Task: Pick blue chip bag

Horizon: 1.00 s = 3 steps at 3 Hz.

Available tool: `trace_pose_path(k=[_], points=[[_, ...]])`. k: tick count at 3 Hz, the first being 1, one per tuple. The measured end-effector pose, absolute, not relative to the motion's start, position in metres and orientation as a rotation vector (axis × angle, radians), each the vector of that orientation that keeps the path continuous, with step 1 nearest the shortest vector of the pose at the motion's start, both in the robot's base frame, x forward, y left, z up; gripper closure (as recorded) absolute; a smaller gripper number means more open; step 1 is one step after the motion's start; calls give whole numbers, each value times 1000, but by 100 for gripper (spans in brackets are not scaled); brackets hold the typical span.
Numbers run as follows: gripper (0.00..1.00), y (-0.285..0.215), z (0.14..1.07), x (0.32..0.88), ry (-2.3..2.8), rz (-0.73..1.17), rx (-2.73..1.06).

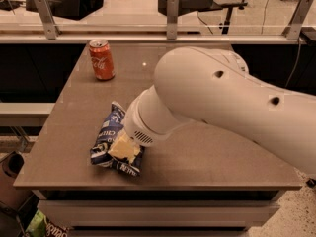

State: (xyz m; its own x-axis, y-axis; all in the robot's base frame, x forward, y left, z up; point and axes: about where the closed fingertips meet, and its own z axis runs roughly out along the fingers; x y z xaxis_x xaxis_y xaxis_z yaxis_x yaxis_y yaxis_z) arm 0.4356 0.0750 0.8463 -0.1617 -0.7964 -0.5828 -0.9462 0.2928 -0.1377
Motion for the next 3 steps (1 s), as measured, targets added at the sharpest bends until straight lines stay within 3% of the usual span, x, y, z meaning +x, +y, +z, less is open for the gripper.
trace_pose_path(k=[3], points=[[100, 70, 855, 440, 1951, 380, -1543]])
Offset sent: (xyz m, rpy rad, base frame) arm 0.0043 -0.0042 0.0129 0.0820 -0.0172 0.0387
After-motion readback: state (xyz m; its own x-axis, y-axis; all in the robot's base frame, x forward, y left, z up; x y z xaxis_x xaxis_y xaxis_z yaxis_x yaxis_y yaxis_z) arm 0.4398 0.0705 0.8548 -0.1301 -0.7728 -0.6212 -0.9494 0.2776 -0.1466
